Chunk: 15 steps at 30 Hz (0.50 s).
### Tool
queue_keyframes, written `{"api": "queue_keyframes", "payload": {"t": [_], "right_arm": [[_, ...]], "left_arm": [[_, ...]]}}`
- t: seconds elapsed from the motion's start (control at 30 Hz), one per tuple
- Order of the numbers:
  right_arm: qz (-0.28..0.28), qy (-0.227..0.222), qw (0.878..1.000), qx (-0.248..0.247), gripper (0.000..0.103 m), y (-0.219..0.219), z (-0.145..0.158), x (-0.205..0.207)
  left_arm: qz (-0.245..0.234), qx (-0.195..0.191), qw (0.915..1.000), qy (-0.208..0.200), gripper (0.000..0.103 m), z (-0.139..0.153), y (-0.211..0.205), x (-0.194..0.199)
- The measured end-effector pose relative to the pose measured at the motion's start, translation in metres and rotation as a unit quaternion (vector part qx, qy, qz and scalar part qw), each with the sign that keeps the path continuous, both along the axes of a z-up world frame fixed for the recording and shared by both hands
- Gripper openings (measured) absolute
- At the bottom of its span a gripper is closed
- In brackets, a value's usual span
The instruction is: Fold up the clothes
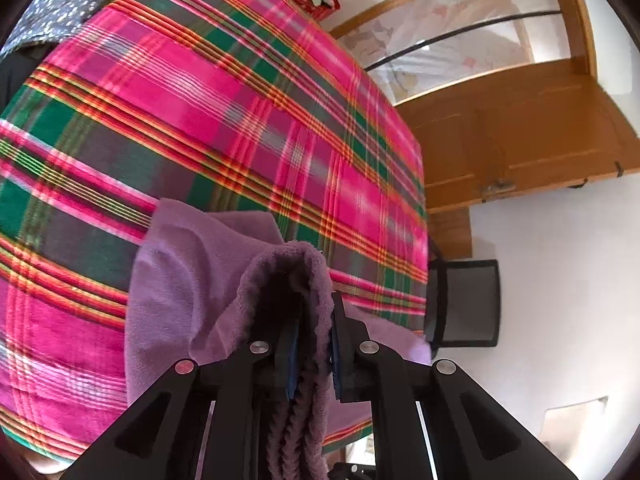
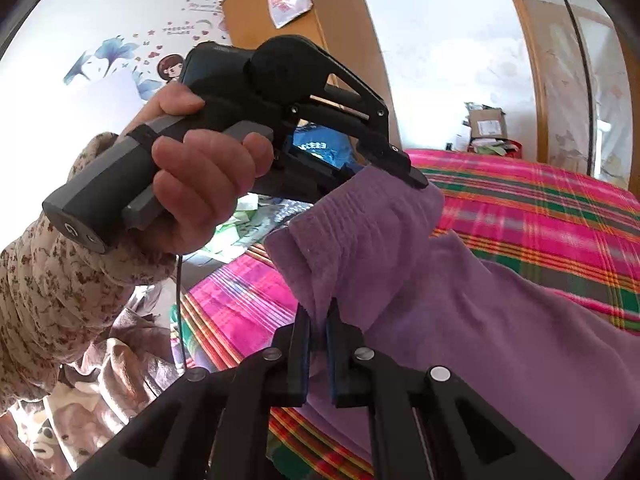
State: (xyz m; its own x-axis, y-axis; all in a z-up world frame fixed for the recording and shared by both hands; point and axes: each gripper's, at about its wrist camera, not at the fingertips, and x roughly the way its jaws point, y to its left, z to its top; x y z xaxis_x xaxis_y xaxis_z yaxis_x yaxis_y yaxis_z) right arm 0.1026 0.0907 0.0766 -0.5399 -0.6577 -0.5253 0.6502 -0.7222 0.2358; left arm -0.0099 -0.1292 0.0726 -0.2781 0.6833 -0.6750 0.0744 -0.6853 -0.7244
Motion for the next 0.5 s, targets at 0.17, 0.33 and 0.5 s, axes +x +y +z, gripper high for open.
{"api": "queue_keyframes", "payload": {"t": [0.17,0.33,0.5], "right_arm": [[-0.015,-0.018,1.0,0.002,0.007,0.02,-0.01,0.003],[-0.022,-0.04,0.999,0.001,0.007,0.033,-0.021,-0.002],[-0.014,-0.062,0.998,0.008,0.011,0.038,-0.034,-0.008]], "left_arm": [[-0.015,-0.005,0.9997,-0.018,0.012,-0.013,0.022,-0.002],[-0.017,-0.014,0.9991,-0.037,0.014,-0.029,0.035,-0.007],[-0.027,-0.011,0.998,-0.057,0.019,-0.04,0.043,-0.011]]}}
